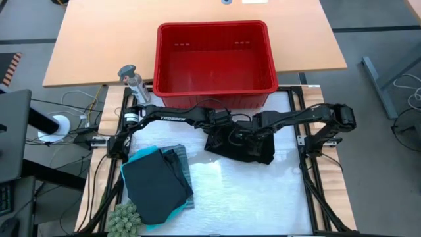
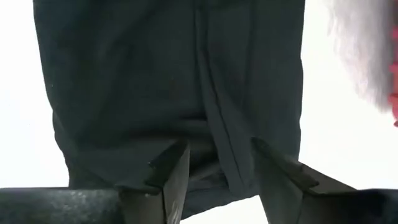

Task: Fold Laundry from Bin
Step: Fold the black boxer from the red organizer bin

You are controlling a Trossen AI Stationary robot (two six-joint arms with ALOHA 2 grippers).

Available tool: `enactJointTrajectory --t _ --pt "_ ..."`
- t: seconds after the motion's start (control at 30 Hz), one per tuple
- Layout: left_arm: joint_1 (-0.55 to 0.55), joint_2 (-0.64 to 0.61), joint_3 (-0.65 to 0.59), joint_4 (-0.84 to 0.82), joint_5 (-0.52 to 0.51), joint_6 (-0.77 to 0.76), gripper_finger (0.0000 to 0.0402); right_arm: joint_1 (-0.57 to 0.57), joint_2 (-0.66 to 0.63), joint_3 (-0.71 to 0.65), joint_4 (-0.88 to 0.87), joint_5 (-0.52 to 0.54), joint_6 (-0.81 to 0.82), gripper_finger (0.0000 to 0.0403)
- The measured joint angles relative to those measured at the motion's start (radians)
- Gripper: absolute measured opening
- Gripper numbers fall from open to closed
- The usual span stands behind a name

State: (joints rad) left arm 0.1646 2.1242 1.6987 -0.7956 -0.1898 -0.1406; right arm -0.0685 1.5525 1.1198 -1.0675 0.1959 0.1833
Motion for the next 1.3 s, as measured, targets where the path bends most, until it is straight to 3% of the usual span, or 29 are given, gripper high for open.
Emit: enactJointTrajectory --t 0.17,0.63,0.73,0.83,0.9,1.17,1.3 --pt "0.002 0.0 0.0 -0.001 -0.005 0.009 0.0264 0.022 0.004 0.0 0.049 -0.003 -0.027 0.0208" --pt "0.025 -0.005 0.0 -0.04 -0.051 0.081 0.0266 0.026 0.005 0.0 0.228 0.012 -0.161 0.0232" --pt "0.026 -0.017 0.0 -0.055 0.022 0.069 0.0266 0.016 0.005 0.0 0.239 0.01 -0.22 0.0231" --pt "0.015 -0.04 -0.001 -0.012 0.225 0.063 0.0266 -0.004 0.005 -0.004 0.243 -0.042 -0.301 0.0225" --pt "0.002 -0.045 -0.001 0.029 0.307 0.075 0.0266 0.002 0.004 -0.028 0.261 -0.045 -0.367 0.0222" --pt "-0.019 -0.045 -0.04 0.124 0.18 0.101 0.0265 0.028 0.005 -0.181 0.456 -0.033 -0.39 0.0231" --pt "-0.015 -0.047 -0.089 0.13 0.173 0.122 0.0265 -0.003 0.005 -0.239 0.477 -0.021 -0.399 0.0232"
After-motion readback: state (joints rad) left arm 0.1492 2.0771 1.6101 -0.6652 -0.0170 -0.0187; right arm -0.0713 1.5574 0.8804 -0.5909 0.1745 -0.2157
